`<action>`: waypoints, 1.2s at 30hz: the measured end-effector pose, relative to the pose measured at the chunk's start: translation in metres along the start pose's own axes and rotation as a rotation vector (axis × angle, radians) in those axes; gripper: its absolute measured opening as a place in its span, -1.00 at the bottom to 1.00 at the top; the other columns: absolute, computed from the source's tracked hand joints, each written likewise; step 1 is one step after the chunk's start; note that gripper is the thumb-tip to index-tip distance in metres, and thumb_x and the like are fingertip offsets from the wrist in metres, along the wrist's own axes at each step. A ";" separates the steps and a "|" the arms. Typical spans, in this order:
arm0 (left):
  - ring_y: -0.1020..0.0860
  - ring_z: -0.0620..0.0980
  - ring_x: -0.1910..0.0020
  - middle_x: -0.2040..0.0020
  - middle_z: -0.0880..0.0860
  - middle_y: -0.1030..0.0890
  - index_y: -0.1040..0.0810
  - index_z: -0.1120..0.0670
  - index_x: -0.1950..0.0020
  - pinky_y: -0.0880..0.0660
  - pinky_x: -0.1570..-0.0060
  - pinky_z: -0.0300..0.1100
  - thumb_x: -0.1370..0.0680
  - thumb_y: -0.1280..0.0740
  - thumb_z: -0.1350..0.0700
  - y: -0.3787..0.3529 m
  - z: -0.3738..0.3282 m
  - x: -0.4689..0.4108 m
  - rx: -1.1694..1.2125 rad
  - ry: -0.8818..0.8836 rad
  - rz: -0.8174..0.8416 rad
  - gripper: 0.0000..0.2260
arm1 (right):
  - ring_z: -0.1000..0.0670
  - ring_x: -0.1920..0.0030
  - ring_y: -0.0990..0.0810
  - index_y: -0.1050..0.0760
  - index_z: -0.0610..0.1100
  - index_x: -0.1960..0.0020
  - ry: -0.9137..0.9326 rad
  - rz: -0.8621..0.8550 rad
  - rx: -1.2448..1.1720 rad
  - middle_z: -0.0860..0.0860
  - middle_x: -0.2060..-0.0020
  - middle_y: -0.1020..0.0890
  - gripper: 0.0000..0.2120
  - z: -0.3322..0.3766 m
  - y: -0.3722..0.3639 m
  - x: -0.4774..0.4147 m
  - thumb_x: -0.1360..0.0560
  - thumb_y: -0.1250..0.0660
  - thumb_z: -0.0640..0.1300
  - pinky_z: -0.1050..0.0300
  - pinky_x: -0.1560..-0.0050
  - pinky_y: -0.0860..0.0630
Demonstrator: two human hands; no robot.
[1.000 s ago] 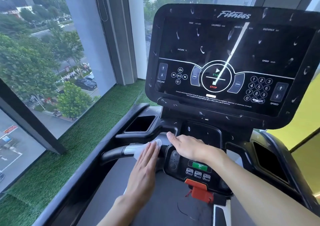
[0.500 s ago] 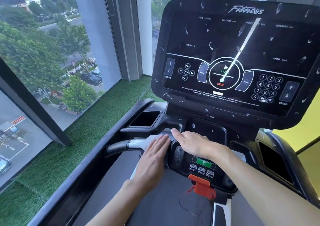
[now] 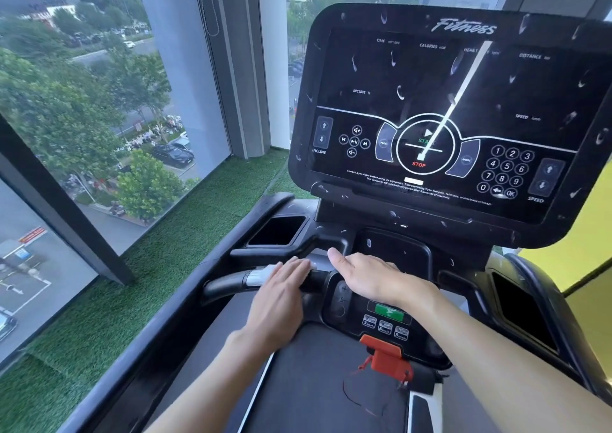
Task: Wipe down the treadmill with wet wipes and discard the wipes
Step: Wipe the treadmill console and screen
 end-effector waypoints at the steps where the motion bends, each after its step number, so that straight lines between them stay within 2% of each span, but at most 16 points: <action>1: -0.32 0.03 -0.50 -0.46 0.09 -0.43 -0.42 0.15 -0.46 -0.10 -0.53 -0.13 -0.46 -0.09 0.36 -0.004 -0.007 0.002 0.037 0.005 0.008 -0.44 | -0.12 0.00 -0.47 -0.25 0.04 0.34 0.001 -0.004 0.002 0.09 0.27 -0.44 -0.41 0.001 0.001 0.001 -0.59 0.26 0.37 -0.04 -0.14 -0.34; 5: -0.27 -0.04 -0.52 -0.50 0.04 -0.39 -0.39 0.15 -0.49 -0.12 -0.52 -0.15 -0.52 -0.05 0.33 -0.007 -0.019 0.013 0.062 -0.141 0.028 -0.47 | -0.14 -0.14 -0.53 -0.28 0.05 0.33 0.005 0.002 0.015 0.04 0.13 -0.50 -0.41 0.005 0.003 0.004 -0.60 0.26 0.36 -0.04 -0.15 -0.34; 7: -0.28 -0.08 -0.51 -0.50 -0.02 -0.38 -0.35 0.08 -0.53 -0.18 -0.49 -0.13 -0.50 0.00 0.27 0.001 -0.006 0.013 -0.001 -0.151 0.014 -0.42 | -0.14 -0.09 -0.53 -0.31 -0.01 0.30 0.001 0.004 0.024 0.03 0.14 -0.52 -0.37 0.003 0.003 0.004 -0.59 0.27 0.37 -0.03 -0.11 -0.33; 9: -0.34 -0.06 -0.46 -0.47 -0.03 -0.42 -0.37 0.05 -0.51 -0.23 -0.45 -0.15 -0.49 -0.05 0.33 0.010 0.011 0.014 -0.013 -0.053 -0.036 -0.41 | -0.11 -0.01 -0.51 -0.32 -0.04 0.27 0.001 0.015 0.024 0.04 0.19 -0.52 -0.36 0.001 0.002 0.003 -0.59 0.27 0.37 -0.04 -0.10 -0.34; 12: -0.44 0.01 -0.38 -0.39 -0.01 -0.49 -0.45 0.11 -0.45 -0.20 -0.35 -0.36 -0.53 -0.11 0.43 0.027 0.024 0.009 0.099 0.179 -0.146 -0.48 | -0.08 0.08 -0.48 -0.25 -0.02 0.30 0.029 -0.002 -0.081 0.10 0.33 -0.44 -0.45 -0.001 0.003 0.003 -0.63 0.17 0.32 -0.04 -0.07 -0.37; 14: -0.41 -0.05 -0.39 -0.36 -0.01 -0.47 -0.43 0.17 -0.44 -0.14 -0.32 -0.50 -0.55 -0.10 0.44 0.040 0.005 -0.007 0.237 0.185 -0.193 -0.52 | -0.06 0.01 -0.52 -0.35 0.07 0.27 0.105 -0.091 -0.228 0.13 0.31 -0.49 -0.57 0.001 0.011 0.004 -0.66 0.02 0.23 -0.02 -0.08 -0.40; 16: -0.38 -0.15 -0.37 -0.35 -0.04 -0.45 -0.40 0.17 -0.46 -0.15 -0.30 -0.55 -0.59 -0.09 0.42 0.051 -0.028 -0.028 0.354 0.102 -0.215 -0.54 | 0.04 -0.09 -0.55 -0.50 0.16 -0.13 0.172 -0.224 -0.421 0.17 0.05 -0.60 -0.79 0.005 0.025 0.012 -0.66 -0.12 0.14 0.21 -0.14 -0.44; 17: -0.39 -0.19 -0.35 -0.35 -0.04 -0.46 -0.37 0.15 -0.48 -0.18 -0.27 -0.56 -0.61 -0.09 0.39 0.054 -0.047 -0.037 0.422 0.082 -0.199 -0.56 | 0.10 -0.12 -0.57 -0.44 0.08 -0.32 0.207 -0.263 -0.551 0.16 -0.07 -0.60 -0.72 0.007 0.033 0.019 -0.66 -0.16 0.10 0.35 -0.12 -0.45; 20: -0.49 -0.22 -0.21 -0.26 0.02 -0.55 -0.17 0.07 -0.56 -0.32 -0.19 -0.47 -0.65 -0.12 0.30 0.048 -0.101 -0.052 0.571 0.009 -0.066 -0.52 | 0.13 -0.16 -0.60 -0.32 0.00 -0.44 0.266 -0.311 -0.929 0.08 -0.18 -0.59 -0.60 0.004 0.052 0.039 -0.64 -0.23 0.06 0.22 -0.16 -0.55; 22: -0.48 -0.23 -0.26 -0.26 -0.11 -0.55 -0.12 0.06 -0.56 -0.34 -0.37 -0.14 -0.60 -0.17 0.23 0.034 -0.133 -0.056 0.524 -0.148 0.051 -0.46 | 0.13 -0.10 -0.63 -0.41 -0.04 -0.37 0.218 -0.420 -0.983 0.07 -0.10 -0.62 -0.68 -0.014 0.060 0.055 -0.65 -0.24 0.00 0.16 -0.11 -0.57; 23: -0.48 -0.19 -0.28 -0.26 -0.17 -0.54 -0.13 0.04 -0.55 -0.31 -0.40 0.04 -0.56 -0.19 0.19 0.026 -0.147 -0.055 0.503 -0.215 0.117 -0.44 | 0.12 0.01 -0.64 -0.48 -0.08 -0.29 0.180 -0.504 -0.959 0.07 0.02 -0.64 -0.77 -0.028 0.063 0.063 -0.66 -0.22 -0.07 0.18 -0.01 -0.58; 25: -0.48 -0.11 -0.29 -0.27 -0.18 -0.54 -0.12 0.00 -0.53 -0.29 -0.39 0.16 -0.50 -0.20 0.13 0.009 -0.170 -0.055 0.488 -0.303 0.243 -0.40 | 0.06 0.11 -0.60 -0.54 -0.13 -0.21 0.093 -0.657 -0.896 0.01 0.13 -0.64 -0.79 -0.062 0.063 0.081 -0.68 -0.16 -0.17 0.20 0.14 -0.53; 28: -0.40 -0.09 -0.33 -0.33 -0.11 -0.51 -0.21 -0.01 -0.52 -0.24 -0.42 -0.01 -0.49 -0.20 0.11 -0.007 -0.191 -0.058 0.371 -0.325 0.305 -0.42 | 0.00 -0.06 -0.53 -0.34 -0.14 -0.38 -0.106 -0.806 -0.782 -0.05 -0.08 -0.55 -0.71 -0.125 0.052 0.116 -0.67 -0.17 -0.19 0.13 -0.10 -0.47; 29: -0.38 -0.08 -0.33 -0.34 -0.09 -0.49 -0.28 -0.02 -0.51 -0.22 -0.42 -0.07 -0.52 -0.20 0.15 -0.014 -0.196 -0.059 0.278 -0.345 0.325 -0.47 | -0.01 -0.04 -0.53 -0.31 -0.14 -0.35 -0.178 -0.867 -0.735 -0.06 -0.07 -0.53 -0.72 -0.145 0.047 0.131 -0.65 -0.18 -0.22 0.17 -0.10 -0.46; 32: -0.46 -0.03 -0.26 -0.29 -0.09 -0.52 -0.50 -0.03 -0.34 -0.23 -0.40 -0.08 -0.58 -0.12 0.13 -0.045 -0.205 -0.064 -0.005 -0.483 0.389 -0.64 | 0.06 0.12 -0.54 -0.47 -0.16 -0.09 -0.277 -1.016 -0.572 -0.06 0.05 -0.59 -0.83 -0.177 0.033 0.166 -0.57 -0.22 -0.36 0.44 0.11 -0.40; 36: -0.52 -0.07 -0.19 -0.20 -0.11 -0.59 -0.55 -0.03 -0.17 -0.14 -0.45 -0.06 -0.64 -0.03 0.06 -0.079 -0.209 -0.064 -0.274 -0.511 0.517 -0.69 | 0.04 0.02 -0.57 -0.62 -0.20 -0.05 -0.178 -1.034 -0.386 -0.01 0.03 -0.61 -0.80 -0.170 0.005 0.160 -0.51 -0.31 -0.39 0.42 -0.04 -0.40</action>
Point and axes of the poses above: each hand's wrist, its own x-axis away from the middle knuckle, its own y-axis out of the back of the hand, z = x × y, the point moved 5 cm from there along -x, towards the middle knuckle
